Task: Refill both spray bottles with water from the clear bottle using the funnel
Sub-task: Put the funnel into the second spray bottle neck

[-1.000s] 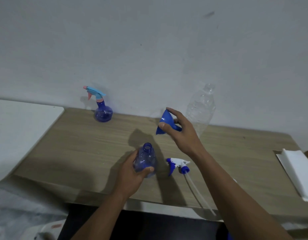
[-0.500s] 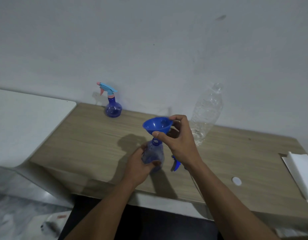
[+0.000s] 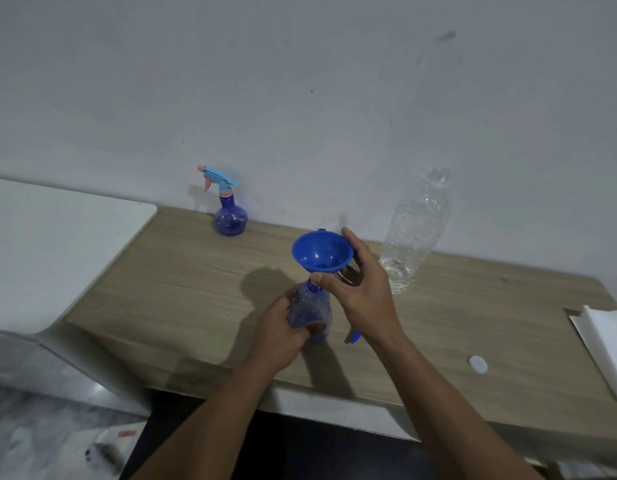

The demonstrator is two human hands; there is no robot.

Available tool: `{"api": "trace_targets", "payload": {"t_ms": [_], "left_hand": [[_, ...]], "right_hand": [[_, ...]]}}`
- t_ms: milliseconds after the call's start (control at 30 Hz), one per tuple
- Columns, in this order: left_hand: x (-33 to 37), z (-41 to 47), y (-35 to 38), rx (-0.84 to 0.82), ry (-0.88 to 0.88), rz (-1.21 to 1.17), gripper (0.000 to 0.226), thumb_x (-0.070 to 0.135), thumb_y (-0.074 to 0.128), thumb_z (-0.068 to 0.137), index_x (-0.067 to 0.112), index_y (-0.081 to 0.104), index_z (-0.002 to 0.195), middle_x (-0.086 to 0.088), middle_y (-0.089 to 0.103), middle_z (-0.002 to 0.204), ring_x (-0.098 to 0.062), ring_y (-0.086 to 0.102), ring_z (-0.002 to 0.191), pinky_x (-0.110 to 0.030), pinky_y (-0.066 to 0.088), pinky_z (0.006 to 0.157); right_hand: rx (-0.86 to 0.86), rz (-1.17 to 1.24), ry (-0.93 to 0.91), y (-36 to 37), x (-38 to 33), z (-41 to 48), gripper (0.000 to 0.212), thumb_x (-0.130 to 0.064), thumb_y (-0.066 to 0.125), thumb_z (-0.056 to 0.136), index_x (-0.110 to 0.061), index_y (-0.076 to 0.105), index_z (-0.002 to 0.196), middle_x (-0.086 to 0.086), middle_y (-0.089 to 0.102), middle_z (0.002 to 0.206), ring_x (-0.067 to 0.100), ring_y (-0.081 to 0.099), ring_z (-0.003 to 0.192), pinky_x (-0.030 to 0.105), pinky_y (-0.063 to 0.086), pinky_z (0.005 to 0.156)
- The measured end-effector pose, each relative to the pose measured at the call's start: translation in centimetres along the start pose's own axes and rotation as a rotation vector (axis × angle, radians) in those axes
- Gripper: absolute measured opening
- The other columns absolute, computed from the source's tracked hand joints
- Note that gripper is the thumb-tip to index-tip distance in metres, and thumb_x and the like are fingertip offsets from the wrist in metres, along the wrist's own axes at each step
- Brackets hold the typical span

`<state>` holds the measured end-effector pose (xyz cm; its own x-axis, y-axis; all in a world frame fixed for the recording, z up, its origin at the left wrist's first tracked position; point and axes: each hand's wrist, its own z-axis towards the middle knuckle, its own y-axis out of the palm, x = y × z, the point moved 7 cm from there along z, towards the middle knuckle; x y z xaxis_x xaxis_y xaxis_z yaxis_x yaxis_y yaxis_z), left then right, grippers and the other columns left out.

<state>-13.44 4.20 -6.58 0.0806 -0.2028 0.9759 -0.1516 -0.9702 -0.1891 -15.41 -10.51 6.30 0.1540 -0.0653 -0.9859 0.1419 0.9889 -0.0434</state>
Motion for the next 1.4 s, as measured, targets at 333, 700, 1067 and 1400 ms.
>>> {"api": "trace_targets", "payload": {"t_ms": [333,700,1067,1400], "left_hand": [[-0.2,0.1,0.0,-0.01,0.046,0.043,0.067,0.016,0.087,0.073,0.033,0.058,0.131,0.016,0.07,0.118,-0.002,0.066,0.107,-0.02,0.054,0.088],[1.2,0.5,0.3,-0.039,0.028,0.131,0.066,0.018,0.083,0.073,0.029,0.05,0.129,0.013,0.068,0.114,0.004,0.066,0.095,-0.01,0.05,0.071],[2.6,-0.4,-0.4,0.053,0.069,0.061,0.078,0.023,0.083,0.071,0.026,0.047,0.139,0.01,0.062,0.128,-0.006,0.06,0.118,-0.009,0.047,0.086],[9.5,-1.9,-1.2,0.196,0.23,0.003,0.122,0.065,0.078,0.059,0.036,0.008,0.154,0.008,0.039,0.15,-0.01,0.042,0.137,-0.038,0.038,0.112]], "right_hand": [[-0.023,-0.111,0.013,-0.2,2.1,-0.5,0.079,-0.006,0.089,0.072,-0.026,0.052,0.139,-0.009,0.062,0.133,0.012,0.065,0.12,0.037,0.054,0.102],[-0.06,-0.342,0.028,-0.4,0.8,-0.5,0.086,-0.047,0.088,0.069,-0.032,0.048,0.143,-0.016,0.06,0.133,-0.001,0.063,0.116,0.027,0.055,0.098],[-0.063,-0.357,0.008,-0.4,0.3,-0.2,0.076,-0.056,0.082,0.069,-0.043,0.049,0.136,-0.022,0.064,0.125,-0.005,0.06,0.116,0.023,0.05,0.102],[0.384,-0.549,-0.286,-7.6,-4.4,2.3,0.052,-0.036,0.068,0.094,-0.018,0.049,0.14,0.001,0.053,0.134,0.014,0.05,0.126,0.02,0.039,0.106]]}}
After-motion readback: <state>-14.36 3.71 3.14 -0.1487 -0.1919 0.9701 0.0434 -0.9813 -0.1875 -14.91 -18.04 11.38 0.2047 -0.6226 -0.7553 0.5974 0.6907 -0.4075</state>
